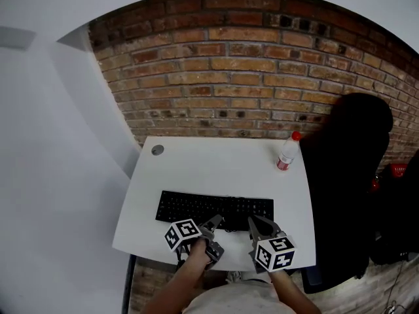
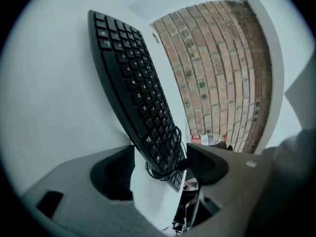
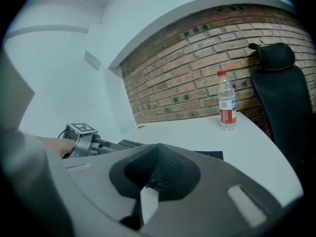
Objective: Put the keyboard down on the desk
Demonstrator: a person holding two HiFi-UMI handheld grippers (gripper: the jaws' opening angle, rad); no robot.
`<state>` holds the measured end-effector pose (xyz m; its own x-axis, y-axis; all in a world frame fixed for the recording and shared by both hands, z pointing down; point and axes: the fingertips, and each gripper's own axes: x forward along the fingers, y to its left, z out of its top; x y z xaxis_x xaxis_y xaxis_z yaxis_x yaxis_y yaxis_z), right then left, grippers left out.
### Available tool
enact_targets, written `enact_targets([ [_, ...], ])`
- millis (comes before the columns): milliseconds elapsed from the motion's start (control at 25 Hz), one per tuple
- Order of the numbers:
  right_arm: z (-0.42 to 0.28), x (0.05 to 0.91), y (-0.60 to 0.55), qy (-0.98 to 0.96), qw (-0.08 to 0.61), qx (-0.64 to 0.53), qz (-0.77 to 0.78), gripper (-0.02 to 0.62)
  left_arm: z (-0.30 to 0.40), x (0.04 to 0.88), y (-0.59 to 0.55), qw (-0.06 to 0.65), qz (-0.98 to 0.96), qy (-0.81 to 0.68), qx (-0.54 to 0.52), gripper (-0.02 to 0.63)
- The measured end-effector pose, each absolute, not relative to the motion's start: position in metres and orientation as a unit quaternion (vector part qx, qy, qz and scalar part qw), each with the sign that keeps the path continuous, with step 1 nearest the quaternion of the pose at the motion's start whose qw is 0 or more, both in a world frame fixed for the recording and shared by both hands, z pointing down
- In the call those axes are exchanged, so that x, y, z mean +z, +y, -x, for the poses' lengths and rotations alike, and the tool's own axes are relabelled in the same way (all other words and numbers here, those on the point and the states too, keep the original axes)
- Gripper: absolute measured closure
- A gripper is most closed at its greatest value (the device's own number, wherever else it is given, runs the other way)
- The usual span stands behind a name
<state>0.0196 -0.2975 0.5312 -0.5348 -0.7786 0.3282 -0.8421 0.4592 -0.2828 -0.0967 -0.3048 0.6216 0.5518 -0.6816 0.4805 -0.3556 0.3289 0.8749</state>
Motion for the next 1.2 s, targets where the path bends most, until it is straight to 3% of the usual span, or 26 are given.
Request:
enact_targets([
  [200, -0.015, 0.525, -0.283, -0.850, 0.072, 0.204, -0.480, 0.586, 0.099, 0.611, -0.295, 0.669, -0.582, -0.445, -0.125, 0.299],
  [520, -0.013, 0.512, -0.259, -0.849, 0.064, 0.193, -0.487, 0.586, 0.100, 0.581, -0.280, 0.617, -0.646, -0.427, -0.141, 0.449],
  [1200, -0.011, 0.479, -0.215, -0.855, 0.043, 0.156, -0.493, 0.588, 0.094, 0.510, -0.240, 0.337, -0.832, -0.441, -0.023, 0.528],
])
